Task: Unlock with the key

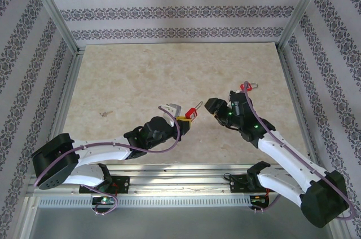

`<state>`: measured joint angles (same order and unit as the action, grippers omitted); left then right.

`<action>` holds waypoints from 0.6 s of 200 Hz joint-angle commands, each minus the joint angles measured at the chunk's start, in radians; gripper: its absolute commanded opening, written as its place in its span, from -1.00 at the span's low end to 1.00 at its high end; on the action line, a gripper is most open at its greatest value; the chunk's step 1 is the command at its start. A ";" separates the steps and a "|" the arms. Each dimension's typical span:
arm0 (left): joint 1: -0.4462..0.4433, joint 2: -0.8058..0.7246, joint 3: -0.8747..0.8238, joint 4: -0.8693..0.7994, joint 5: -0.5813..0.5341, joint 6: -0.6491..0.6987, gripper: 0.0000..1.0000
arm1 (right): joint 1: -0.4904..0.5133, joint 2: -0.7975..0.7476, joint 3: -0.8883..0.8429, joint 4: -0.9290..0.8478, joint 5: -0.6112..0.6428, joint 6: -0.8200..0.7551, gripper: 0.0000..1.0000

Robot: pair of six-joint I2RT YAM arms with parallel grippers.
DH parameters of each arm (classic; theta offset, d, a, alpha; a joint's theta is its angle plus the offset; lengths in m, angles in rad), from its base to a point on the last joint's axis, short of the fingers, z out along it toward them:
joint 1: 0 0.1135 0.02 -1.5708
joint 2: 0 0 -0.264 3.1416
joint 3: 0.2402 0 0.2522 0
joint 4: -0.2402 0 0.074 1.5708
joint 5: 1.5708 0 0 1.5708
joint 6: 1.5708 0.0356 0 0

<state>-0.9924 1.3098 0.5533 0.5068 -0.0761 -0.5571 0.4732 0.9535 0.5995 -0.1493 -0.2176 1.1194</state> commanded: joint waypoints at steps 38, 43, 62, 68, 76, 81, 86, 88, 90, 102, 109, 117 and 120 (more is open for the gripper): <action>0.024 -0.022 -0.020 -0.016 0.013 -0.006 -0.79 | 0.073 0.121 0.002 0.040 -0.016 -0.081 -0.53; 0.024 -0.017 -0.020 -0.009 0.021 -0.007 -0.79 | 0.082 0.141 0.010 0.040 -0.014 -0.088 -0.56; 0.024 -0.011 -0.020 0.012 0.046 -0.007 -0.79 | 0.094 0.187 0.022 0.069 0.001 -0.090 -0.58; 0.024 -0.010 -0.021 0.015 0.050 -0.007 -0.79 | 0.093 0.197 0.024 0.076 0.005 -0.090 -0.59; 0.025 -0.011 -0.022 0.021 0.058 -0.008 -0.79 | 0.089 0.211 0.029 0.080 0.010 -0.093 -0.59; 0.024 -0.012 -0.023 0.027 0.067 -0.006 -0.79 | 0.085 0.218 0.029 0.090 0.012 -0.096 -0.59; 0.024 -0.011 -0.024 0.032 0.076 -0.006 -0.79 | 0.082 0.225 0.029 0.106 0.010 -0.097 -0.59; 0.025 -0.011 -0.025 0.031 0.078 -0.006 -0.79 | 0.080 0.229 0.029 0.114 0.007 -0.097 -0.59; 0.025 -0.011 -0.024 0.032 0.082 -0.005 -0.79 | 0.078 0.232 0.029 0.122 0.004 -0.096 -0.59; 0.024 -0.002 -0.014 0.006 0.090 -0.001 -0.79 | 0.066 0.249 0.030 0.162 -0.018 -0.093 -0.59; 0.024 0.003 -0.015 -0.002 0.091 -0.003 -0.79 | 0.061 0.257 0.038 0.164 -0.020 -0.100 -0.59; 0.024 0.009 -0.021 0.003 0.095 -0.007 -0.79 | 0.057 0.268 0.045 0.172 -0.022 -0.107 -0.58; 0.026 0.011 -0.024 0.008 0.099 -0.010 -0.79 | 0.056 0.272 0.047 0.177 -0.024 -0.108 -0.58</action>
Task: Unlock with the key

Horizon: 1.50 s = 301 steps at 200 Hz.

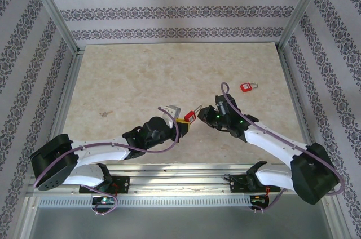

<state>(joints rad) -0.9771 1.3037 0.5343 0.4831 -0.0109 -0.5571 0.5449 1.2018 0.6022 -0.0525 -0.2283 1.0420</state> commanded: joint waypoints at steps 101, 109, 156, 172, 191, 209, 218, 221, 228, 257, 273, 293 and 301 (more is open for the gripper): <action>0.056 0.095 -0.085 0.162 0.086 -0.120 -0.80 | -0.066 0.158 -0.003 0.175 -0.114 -0.066 -0.35; 0.058 0.090 -0.084 0.153 0.084 -0.118 -0.80 | -0.069 0.147 -0.009 0.158 -0.114 -0.076 -0.34; 0.060 0.068 -0.061 -0.017 0.018 -0.070 -0.81 | -0.108 -0.013 -0.066 0.033 -0.092 -0.143 -0.24; 0.060 0.065 -0.058 -0.068 -0.026 -0.062 -0.80 | -0.132 -0.076 -0.078 0.002 -0.107 -0.155 -0.23; 0.061 0.053 -0.044 -0.152 -0.094 -0.044 -0.80 | -0.145 -0.151 -0.083 -0.051 -0.105 -0.171 -0.21; 0.060 0.038 -0.012 -0.253 -0.156 -0.016 -0.81 | -0.157 -0.204 -0.090 -0.080 -0.107 -0.175 -0.18; 0.060 0.033 0.003 -0.289 -0.171 0.000 -0.81 | -0.164 -0.221 -0.094 -0.087 -0.112 -0.175 -0.18; 0.059 0.032 0.009 -0.299 -0.175 0.005 -0.81 | -0.166 -0.225 -0.096 -0.089 -0.114 -0.175 -0.18; 0.058 0.028 0.018 -0.320 -0.185 0.017 -0.81 | -0.168 -0.231 -0.098 -0.090 -0.119 -0.174 -0.17; 0.027 0.045 0.053 -0.373 -0.218 0.062 -0.81 | -0.185 -0.237 -0.111 -0.075 -0.139 -0.165 -0.15; 0.008 0.091 0.080 -0.413 -0.238 0.072 -0.82 | -0.198 -0.235 -0.113 -0.066 -0.156 -0.161 -0.14; -0.014 0.131 0.086 -0.408 -0.256 0.072 -0.82 | -0.206 -0.244 -0.105 -0.069 -0.167 -0.161 -0.13; -0.018 0.143 0.089 -0.405 -0.259 0.071 -0.82 | -0.208 -0.248 -0.102 -0.073 -0.169 -0.162 -0.13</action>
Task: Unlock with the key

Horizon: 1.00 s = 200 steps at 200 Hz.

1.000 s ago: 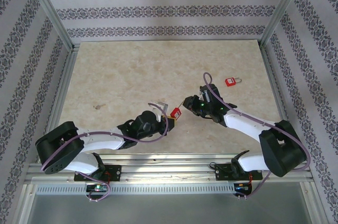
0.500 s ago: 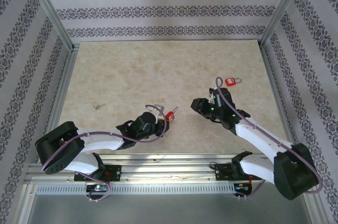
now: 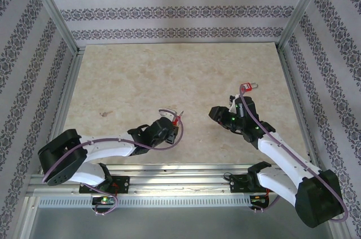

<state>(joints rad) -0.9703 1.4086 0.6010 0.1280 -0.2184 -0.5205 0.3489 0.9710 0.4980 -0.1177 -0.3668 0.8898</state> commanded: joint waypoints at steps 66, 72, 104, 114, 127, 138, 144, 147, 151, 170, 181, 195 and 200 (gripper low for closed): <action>-0.114 0.086 0.037 -0.031 -0.082 0.054 -0.82 | -0.045 -0.048 0.004 -0.025 -0.050 -0.014 -0.09; -0.123 0.084 0.033 -0.026 -0.084 0.057 -0.82 | -0.046 -0.050 0.003 -0.023 -0.051 -0.011 -0.08; -0.132 0.113 0.017 0.006 -0.041 0.042 -0.83 | -0.057 -0.048 0.000 -0.024 -0.062 -0.015 -0.07; -0.141 0.125 0.014 0.020 -0.025 0.039 -0.83 | -0.060 -0.048 0.001 -0.024 -0.066 -0.015 -0.06; -0.150 0.139 0.017 0.021 -0.017 0.031 -0.83 | -0.063 -0.051 0.004 -0.028 -0.067 -0.018 -0.06; -0.159 0.148 0.014 0.036 -0.009 0.026 -0.83 | -0.066 -0.054 0.004 -0.028 -0.067 -0.020 -0.05; -0.167 0.155 0.014 0.041 -0.004 0.025 -0.83 | -0.068 -0.055 0.004 -0.030 -0.067 -0.020 -0.04; -0.170 0.158 0.016 0.040 -0.004 0.024 -0.83 | -0.068 -0.054 0.004 -0.030 -0.067 -0.019 -0.04; -0.173 0.164 0.019 0.037 -0.005 0.024 -0.83 | -0.068 -0.054 0.004 -0.030 -0.067 -0.019 -0.04; -0.181 0.175 0.017 0.042 -0.004 0.020 -0.83 | -0.070 -0.045 0.001 -0.027 -0.073 -0.017 -0.03; -0.186 0.170 0.017 0.036 -0.007 0.021 -0.83 | -0.070 -0.032 0.001 -0.030 -0.079 -0.007 -0.03; -0.188 0.167 0.010 0.040 -0.005 0.021 -0.83 | -0.068 -0.007 -0.002 -0.023 -0.093 0.010 -0.04; -0.188 0.167 0.011 0.039 -0.003 0.022 -0.83 | -0.066 0.003 -0.004 -0.019 -0.100 0.022 -0.06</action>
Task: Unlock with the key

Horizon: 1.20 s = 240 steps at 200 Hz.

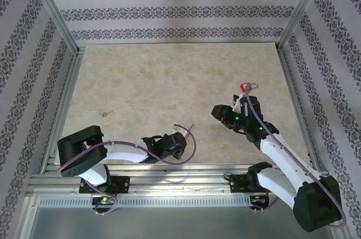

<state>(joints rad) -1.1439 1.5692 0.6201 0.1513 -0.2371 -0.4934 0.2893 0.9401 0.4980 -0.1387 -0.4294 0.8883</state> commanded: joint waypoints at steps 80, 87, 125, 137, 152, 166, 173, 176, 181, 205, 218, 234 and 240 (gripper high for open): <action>-0.022 -0.003 -0.017 0.021 -0.010 0.005 -0.83 | 0.138 0.373 0.077 0.070 -0.119 0.180 -0.19; -0.023 -0.004 -0.018 0.022 -0.011 0.006 -0.83 | 0.151 0.402 0.087 0.081 -0.118 0.190 -0.19; -0.028 -0.012 -0.025 0.027 -0.016 0.006 -0.83 | 0.198 0.525 0.152 0.127 -0.100 0.233 -0.18; -0.028 -0.015 -0.029 0.030 -0.016 0.006 -0.84 | 0.213 0.569 0.172 0.127 -0.097 0.238 -0.19; -0.028 -0.017 -0.033 0.033 -0.018 0.005 -0.83 | 0.227 0.610 0.184 0.131 -0.097 0.244 -0.19; -0.028 -0.022 -0.038 0.036 -0.018 0.004 -0.83 | 0.238 0.630 0.184 0.135 -0.089 0.249 -0.22; -0.028 -0.025 -0.041 0.037 -0.016 0.004 -0.83 | 0.243 0.635 0.182 0.139 -0.084 0.253 -0.23; -0.028 -0.027 -0.042 0.038 -0.017 0.003 -0.83 | 0.245 0.638 0.180 0.142 -0.083 0.256 -0.23; -0.028 -0.028 -0.043 0.038 -0.018 0.002 -0.83 | 0.247 0.642 0.180 0.146 -0.083 0.260 -0.24; -0.028 -0.034 -0.046 0.042 -0.018 0.005 -0.83 | 0.260 0.652 0.185 0.156 -0.064 0.266 -0.35; -0.028 -0.037 -0.048 0.045 -0.017 0.005 -0.83 | 0.263 0.658 0.194 0.152 -0.052 0.259 -0.48; -0.028 -0.051 -0.052 0.045 -0.017 0.006 -0.84 | 0.263 0.659 0.192 0.156 -0.037 0.255 -0.68; -0.028 -0.058 -0.054 0.042 -0.021 0.005 -0.84 | 0.263 0.655 0.190 0.153 -0.028 0.252 -0.75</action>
<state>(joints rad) -1.1587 1.5455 0.5816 0.1772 -0.2413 -0.4934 0.5415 1.5860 0.6708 0.0044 -0.5018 1.1439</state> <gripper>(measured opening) 0.195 0.177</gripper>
